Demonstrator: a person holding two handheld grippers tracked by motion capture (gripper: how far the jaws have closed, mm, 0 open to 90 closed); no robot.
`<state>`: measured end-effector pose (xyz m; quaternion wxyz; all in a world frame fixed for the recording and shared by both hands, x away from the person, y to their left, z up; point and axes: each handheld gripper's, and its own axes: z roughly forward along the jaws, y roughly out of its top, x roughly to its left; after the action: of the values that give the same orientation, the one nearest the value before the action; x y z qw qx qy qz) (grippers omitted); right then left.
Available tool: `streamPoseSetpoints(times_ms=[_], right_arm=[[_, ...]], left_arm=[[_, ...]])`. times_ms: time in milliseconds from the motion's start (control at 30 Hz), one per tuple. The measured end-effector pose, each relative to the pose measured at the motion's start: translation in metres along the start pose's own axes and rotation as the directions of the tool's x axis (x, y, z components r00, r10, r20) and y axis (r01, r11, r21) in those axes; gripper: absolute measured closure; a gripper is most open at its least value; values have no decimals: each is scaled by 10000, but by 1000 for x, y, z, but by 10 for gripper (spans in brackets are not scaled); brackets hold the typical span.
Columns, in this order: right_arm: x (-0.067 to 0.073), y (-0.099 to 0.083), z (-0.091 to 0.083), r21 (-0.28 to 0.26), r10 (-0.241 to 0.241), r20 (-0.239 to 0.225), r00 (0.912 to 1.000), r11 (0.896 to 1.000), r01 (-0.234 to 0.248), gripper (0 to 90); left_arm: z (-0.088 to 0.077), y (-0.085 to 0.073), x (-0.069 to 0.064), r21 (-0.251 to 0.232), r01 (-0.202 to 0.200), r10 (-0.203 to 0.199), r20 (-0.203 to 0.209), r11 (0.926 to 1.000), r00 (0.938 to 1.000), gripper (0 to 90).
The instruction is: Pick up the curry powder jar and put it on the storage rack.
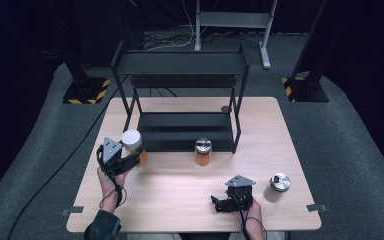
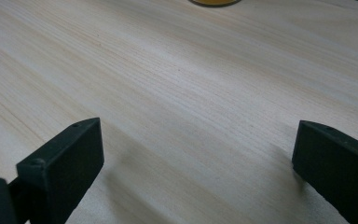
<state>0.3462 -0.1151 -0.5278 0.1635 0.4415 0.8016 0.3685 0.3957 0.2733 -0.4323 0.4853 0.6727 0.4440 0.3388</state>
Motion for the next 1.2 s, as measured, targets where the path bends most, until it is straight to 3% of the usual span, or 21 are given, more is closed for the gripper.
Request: streamPoseSetpoints(times_ms=[1200], right_arm=[[0,0,0,-34,-15,27,10000,10000,15,13]], left_arm=[[25,3,-1,175,81,-81,-49,9998,10000,348]])
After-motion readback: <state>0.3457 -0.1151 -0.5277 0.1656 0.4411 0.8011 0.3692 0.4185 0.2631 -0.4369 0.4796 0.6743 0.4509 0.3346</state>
